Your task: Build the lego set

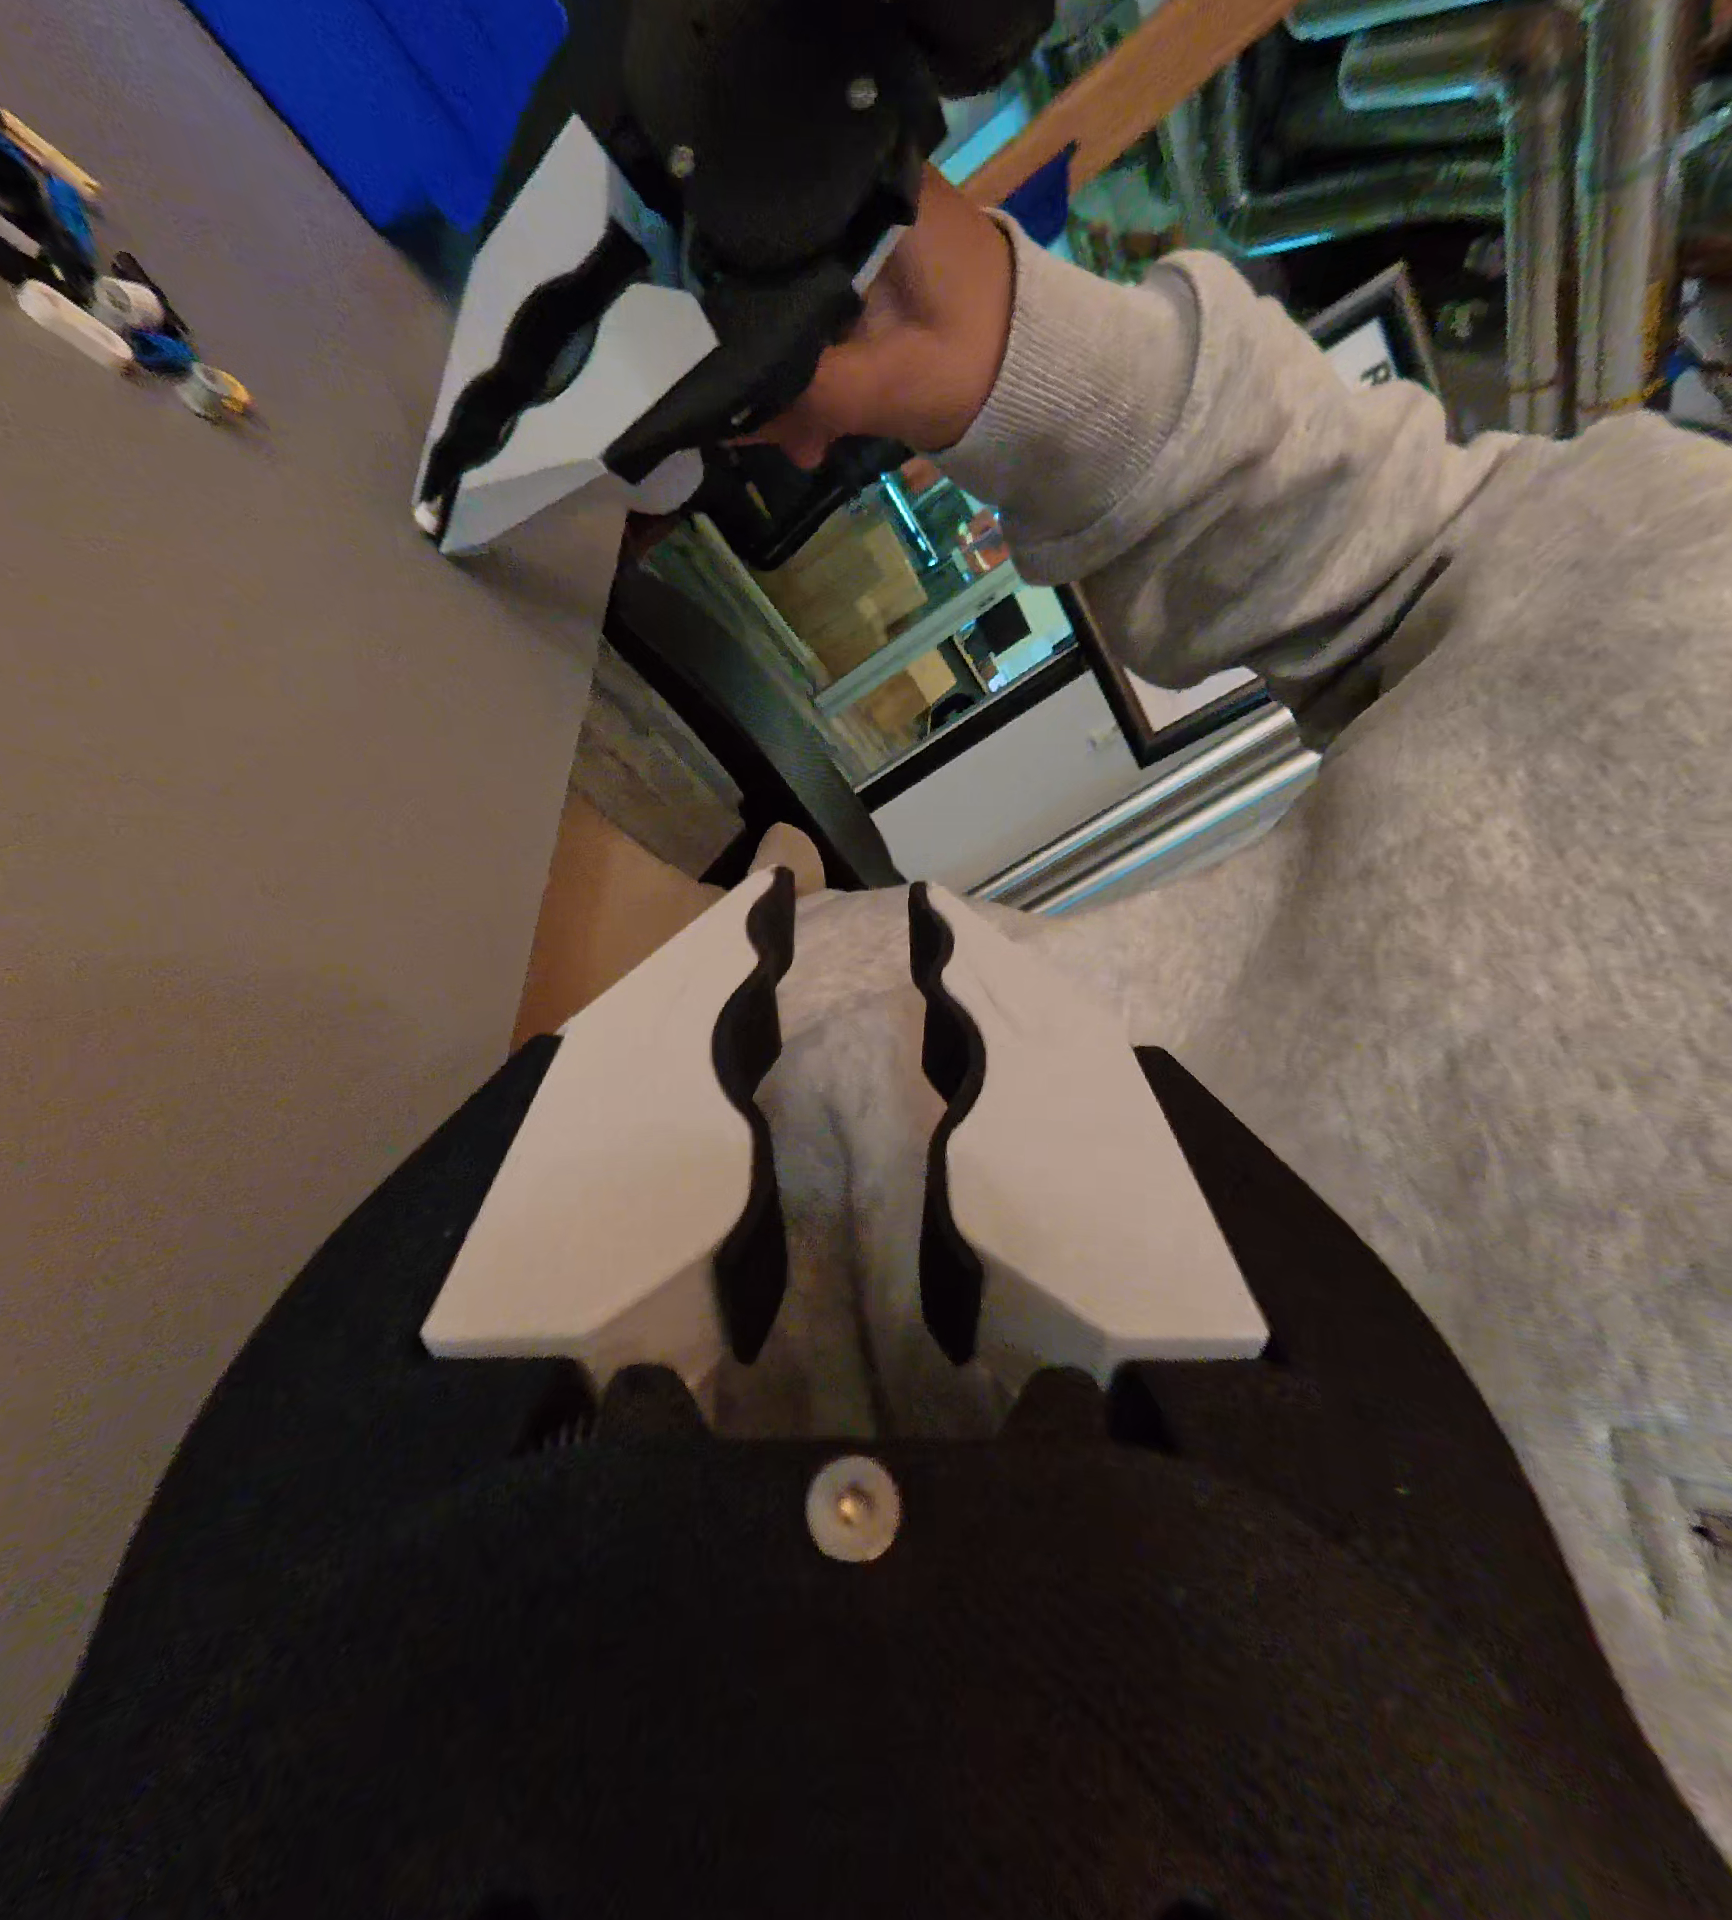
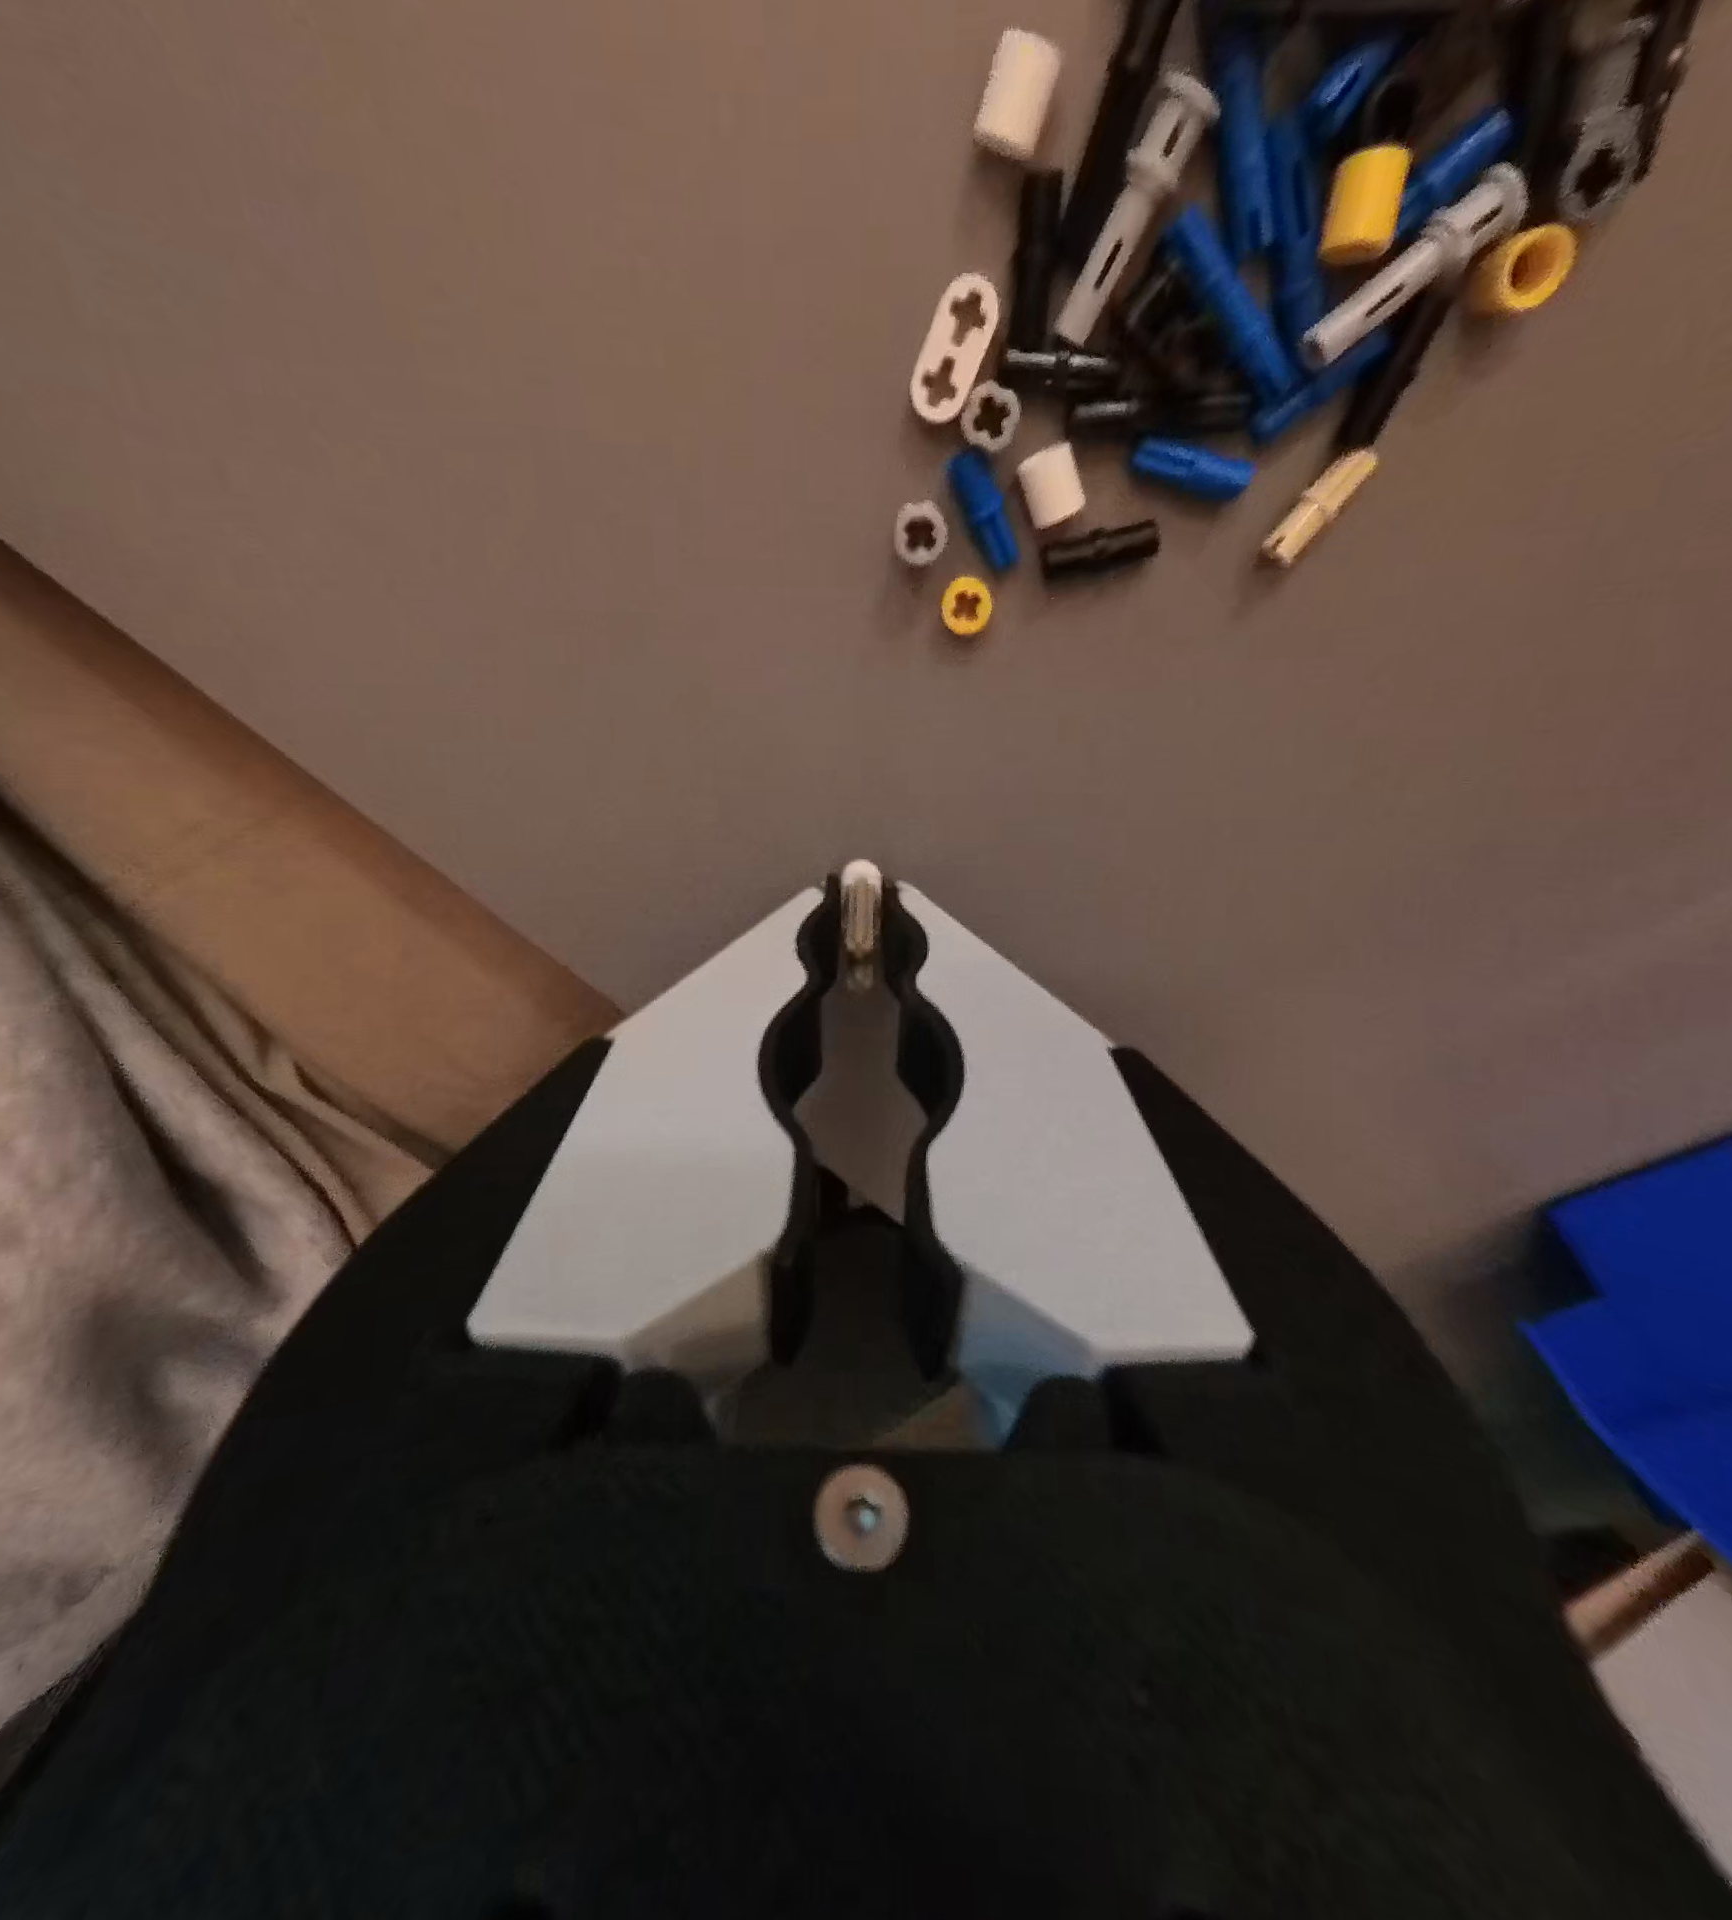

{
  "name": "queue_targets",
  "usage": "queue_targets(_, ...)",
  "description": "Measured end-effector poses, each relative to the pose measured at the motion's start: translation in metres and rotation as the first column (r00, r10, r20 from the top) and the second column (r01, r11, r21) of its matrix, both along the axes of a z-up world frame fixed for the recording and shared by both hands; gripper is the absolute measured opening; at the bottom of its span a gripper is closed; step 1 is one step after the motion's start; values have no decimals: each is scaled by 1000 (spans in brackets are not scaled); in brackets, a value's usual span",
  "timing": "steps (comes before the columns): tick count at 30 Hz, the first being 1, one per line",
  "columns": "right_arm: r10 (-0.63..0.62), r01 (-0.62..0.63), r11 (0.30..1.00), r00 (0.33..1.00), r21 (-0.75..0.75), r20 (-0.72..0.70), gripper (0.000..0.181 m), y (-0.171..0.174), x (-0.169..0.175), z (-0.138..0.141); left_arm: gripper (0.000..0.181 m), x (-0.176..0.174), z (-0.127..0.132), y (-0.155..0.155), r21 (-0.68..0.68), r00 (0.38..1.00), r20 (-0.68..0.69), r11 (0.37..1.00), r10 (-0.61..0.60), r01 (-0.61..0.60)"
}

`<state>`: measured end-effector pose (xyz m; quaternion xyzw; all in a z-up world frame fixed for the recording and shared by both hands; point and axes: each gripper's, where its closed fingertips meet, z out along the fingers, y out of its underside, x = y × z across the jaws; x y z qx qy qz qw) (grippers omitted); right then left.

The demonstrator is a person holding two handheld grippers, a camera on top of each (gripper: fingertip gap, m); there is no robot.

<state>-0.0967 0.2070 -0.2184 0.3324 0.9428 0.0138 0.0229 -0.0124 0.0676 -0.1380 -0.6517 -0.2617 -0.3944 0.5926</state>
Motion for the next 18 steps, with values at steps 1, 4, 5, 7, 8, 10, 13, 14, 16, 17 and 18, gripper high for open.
queue_targets(1, -7, 7, 1000, 1000, -21, -13, 6, -2, -2, 0, 20, 1, 0, 1, -3, 1000, -5, 1000, -3, 3)
queue_targets(4, 5, -6, 999, 999, -43, -39, 17, -5, -7, 2, 20, 0, 0, 1, 2, 1000, -1, 1000, 3, -3)
queue_targets(5, 12, -14, 999, 999, -38, -42, 22, -4, -7, 2, 19, -1, 1, 1, 7, 1000, 3, 1000, 6, -6)
queue_targets(7, 15, -18, 998, 999, -53, -42, 37, -6, -6, 2, 19, -2, 2, 1, 17, 1000, 11, 1000, 9, -9)
queue_targets(8, 8, -11, 997, 999, -72, -45, 42, -6, -5, 3, 18, -2, 2, 1, 18, 1000, 13, 1000, 10, -10)
queue_targets(10, -23, 14, 992, 997, -127, -68, 47, -6, -6, 11, 18, -2, 1, 1, 15, 1000, 7, 1000, 11, -11)
queue_targets(13, -91, 57, 969, 987, -240, -134, 53, -3, -12, 28, 18, -1, 0, 2, 10, 1000, -6, 1000, 10, -10)
queue_targets(14, -113, 64, 956, 981, -286, -160, 54, -3, -14, 33, 18, 0, 0, 3, 11, 1000, -8, 1000, 9, -9)
queue_targets(16, -148, 60, 925, 967, -375, -210, 54, -4, -16, 42, 18, 0, 1, 4, 16, 1000, -12, 1000, 12, -12)
queue_targets(17, -159, 52, 911, 959, -409, -234, 52, -5, -16, 44, 18, -1, 1, 4, 17, 1000, -17, 1000, 18, -17)
queue_targets(18, -166, 43, 903, 952, -426, -256, 50, -5, -16, 43, 18, -2, 1, 5, 17, 999, -26, 1000, 26, -26)
